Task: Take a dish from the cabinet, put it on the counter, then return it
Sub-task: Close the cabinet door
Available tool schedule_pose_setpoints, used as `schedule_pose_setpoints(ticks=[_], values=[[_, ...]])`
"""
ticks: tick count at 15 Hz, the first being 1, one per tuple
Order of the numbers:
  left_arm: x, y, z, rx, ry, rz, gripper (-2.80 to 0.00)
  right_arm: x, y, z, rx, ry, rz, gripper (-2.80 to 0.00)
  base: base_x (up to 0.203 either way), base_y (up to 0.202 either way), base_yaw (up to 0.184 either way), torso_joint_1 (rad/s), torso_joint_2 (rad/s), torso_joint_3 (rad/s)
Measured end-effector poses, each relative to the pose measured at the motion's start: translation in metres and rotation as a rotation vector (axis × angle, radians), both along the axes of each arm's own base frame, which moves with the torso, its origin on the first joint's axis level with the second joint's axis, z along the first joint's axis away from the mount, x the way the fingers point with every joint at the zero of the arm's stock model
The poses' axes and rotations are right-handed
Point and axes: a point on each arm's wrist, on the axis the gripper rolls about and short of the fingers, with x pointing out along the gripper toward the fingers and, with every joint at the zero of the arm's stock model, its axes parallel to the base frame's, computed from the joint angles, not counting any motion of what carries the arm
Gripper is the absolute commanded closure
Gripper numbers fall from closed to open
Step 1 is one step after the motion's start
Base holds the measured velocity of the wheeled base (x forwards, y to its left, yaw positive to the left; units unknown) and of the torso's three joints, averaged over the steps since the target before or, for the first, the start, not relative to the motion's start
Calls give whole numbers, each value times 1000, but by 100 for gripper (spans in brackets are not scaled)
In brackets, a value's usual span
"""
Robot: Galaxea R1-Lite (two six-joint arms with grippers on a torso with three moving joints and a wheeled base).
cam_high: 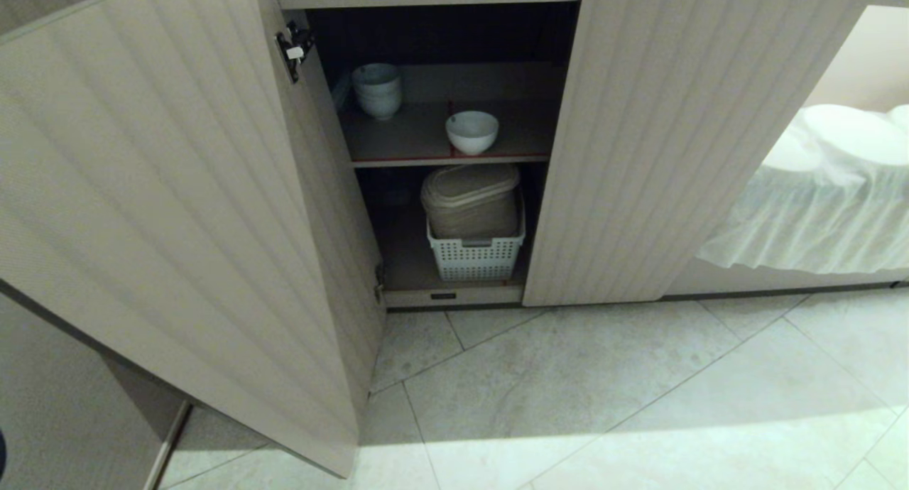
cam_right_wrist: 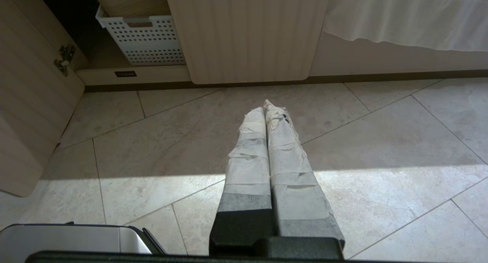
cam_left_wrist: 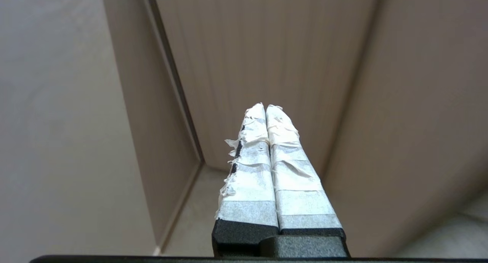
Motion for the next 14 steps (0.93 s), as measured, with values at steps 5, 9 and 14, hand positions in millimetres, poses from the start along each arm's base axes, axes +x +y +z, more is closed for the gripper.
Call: schedule_pose_setpoints(ticks=[5, 9, 14], values=[[60, 15, 21, 15, -136, 9, 0, 0, 0, 0, 0, 0, 0, 0, 0, 0, 0, 0, 0, 0], [69, 41, 20, 44, -125, -89, 0, 0, 0, 0, 0, 0, 0, 0, 0, 0, 0, 0, 0, 0], [44, 81, 19, 37, -65, -210, 0, 0, 0, 0, 0, 0, 0, 0, 0, 0, 0, 0, 0, 0]])
